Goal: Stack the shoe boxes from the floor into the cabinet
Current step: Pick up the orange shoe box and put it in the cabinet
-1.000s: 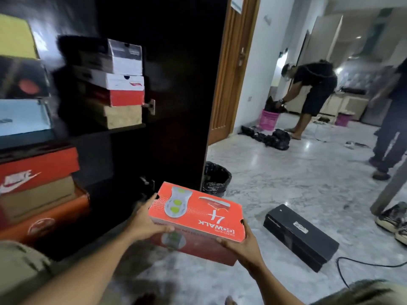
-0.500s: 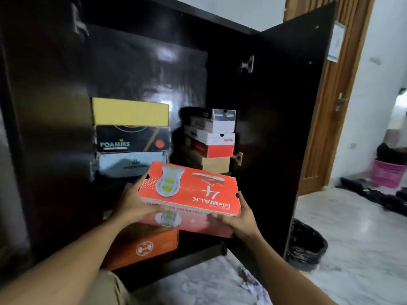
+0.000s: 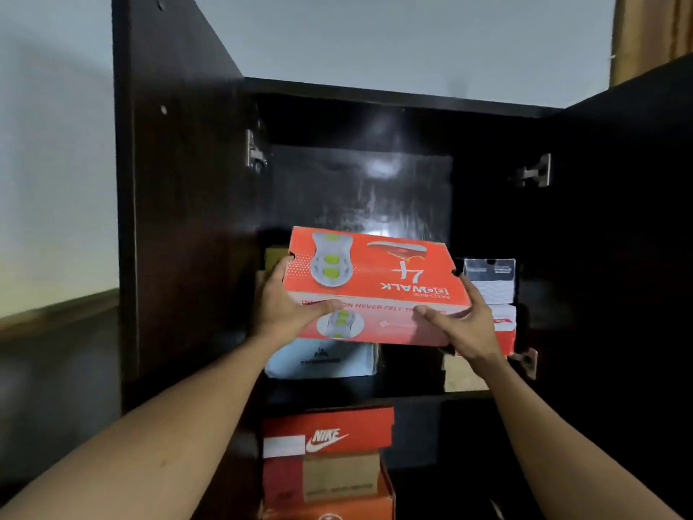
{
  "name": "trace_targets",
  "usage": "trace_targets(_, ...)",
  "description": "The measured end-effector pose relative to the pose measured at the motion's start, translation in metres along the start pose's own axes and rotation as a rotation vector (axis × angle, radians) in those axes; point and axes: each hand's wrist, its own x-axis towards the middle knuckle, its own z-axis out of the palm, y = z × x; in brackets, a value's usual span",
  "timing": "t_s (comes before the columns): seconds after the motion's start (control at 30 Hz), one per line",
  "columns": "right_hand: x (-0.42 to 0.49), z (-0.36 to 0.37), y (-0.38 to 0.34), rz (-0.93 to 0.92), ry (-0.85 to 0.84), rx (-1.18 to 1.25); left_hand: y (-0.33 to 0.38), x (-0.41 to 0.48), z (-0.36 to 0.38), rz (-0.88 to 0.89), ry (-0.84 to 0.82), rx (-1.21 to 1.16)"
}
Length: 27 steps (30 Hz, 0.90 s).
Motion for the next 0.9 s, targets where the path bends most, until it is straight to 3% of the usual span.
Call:
trace_targets(0.37,0.153,0.084,0.01,-0.046,0.198,0.102,0.014,0.122,0.01,-0.041,0.158,0.098)
trace_targets(0.6,0.193,0.115,0.037,-0.036,0.24,0.02,-0.02,0.158,0.036,-0.09,0.232,0.112)
trace_targets(0.8,0.206,0.128,0.05,-0.173,0.18,-0.086,-0.048,0.165,0.052,0.146,0.397,0.345)
trace_targets(0.9,0.213,0.137,0.06,-0.213,0.094,-0.128,-0.066,0.175,0.058,0.163,0.361,0.541)
